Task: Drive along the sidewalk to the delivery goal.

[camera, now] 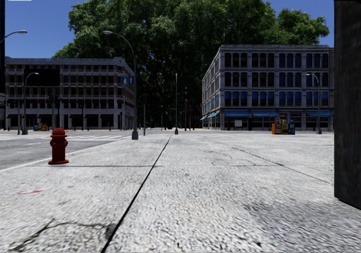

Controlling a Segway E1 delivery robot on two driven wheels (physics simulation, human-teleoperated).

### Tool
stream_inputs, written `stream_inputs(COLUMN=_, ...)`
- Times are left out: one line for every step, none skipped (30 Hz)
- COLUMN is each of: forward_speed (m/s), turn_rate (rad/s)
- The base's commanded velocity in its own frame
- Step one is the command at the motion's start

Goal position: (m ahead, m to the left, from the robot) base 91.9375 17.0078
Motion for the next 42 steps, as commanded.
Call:
stream_inputs(forward_speed=2.0, turn_rate=0.0)
stream_inputs(forward_speed=2.0, turn_rate=0.0)
stream_inputs(forward_speed=2.0, turn_rate=0.0)
stream_inputs(forward_speed=2.0, turn_rate=0.0)
stream_inputs(forward_speed=2.0, turn_rate=0.0)
stream_inputs(forward_speed=2.0, turn_rate=0.0)
stream_inputs(forward_speed=2.0, turn_rate=0.0)
stream_inputs(forward_speed=2.0, turn_rate=0.0)
stream_inputs(forward_speed=2.0, turn_rate=0.0)
stream_inputs(forward_speed=2.0, turn_rate=0.0)
stream_inputs(forward_speed=2.0, turn_rate=0.0)
stream_inputs(forward_speed=2.0, turn_rate=0.0)
stream_inputs(forward_speed=2.0, turn_rate=0.0)
stream_inputs(forward_speed=2.0, turn_rate=0.0)
stream_inputs(forward_speed=2.0, turn_rate=0.0)
stream_inputs(forward_speed=2.0, turn_rate=0.0)
stream_inputs(forward_speed=2.0, turn_rate=0.0)
stream_inputs(forward_speed=2.0, turn_rate=0.0)
stream_inputs(forward_speed=2.0, turn_rate=0.0)
stream_inputs(forward_speed=2.0, turn_rate=0.0)
stream_inputs(forward_speed=2.0, turn_rate=0.0)
stream_inputs(forward_speed=2.0, turn_rate=0.0)
stream_inputs(forward_speed=2.0, turn_rate=0.0)
stream_inputs(forward_speed=2.0, turn_rate=0.0)
stream_inputs(forward_speed=2.0, turn_rate=0.0)
stream_inputs(forward_speed=2.0, turn_rate=0.0)
stream_inputs(forward_speed=2.0, turn_rate=0.0)
stream_inputs(forward_speed=2.0, turn_rate=0.0)
stream_inputs(forward_speed=2.0, turn_rate=0.0)
stream_inputs(forward_speed=2.0, turn_rate=0.0)
stream_inputs(forward_speed=2.0, turn_rate=0.0)
stream_inputs(forward_speed=2.0, turn_rate=0.0)
stream_inputs(forward_speed=2.0, turn_rate=0.0)
stream_inputs(forward_speed=2.0, turn_rate=0.0)
stream_inputs(forward_speed=2.0, turn_rate=0.0)
stream_inputs(forward_speed=2.0, turn_rate=0.0)
stream_inputs(forward_speed=2.0, turn_rate=0.0)
stream_inputs(forward_speed=2.0, turn_rate=0.0)
stream_inputs(forward_speed=2.0, turn_rate=0.0)
stream_inputs(forward_speed=2.0, turn_rate=0.0)
stream_inputs(forward_speed=2.0, turn_rate=0.0)
stream_inputs(forward_speed=2.0, turn_rate=0.0)
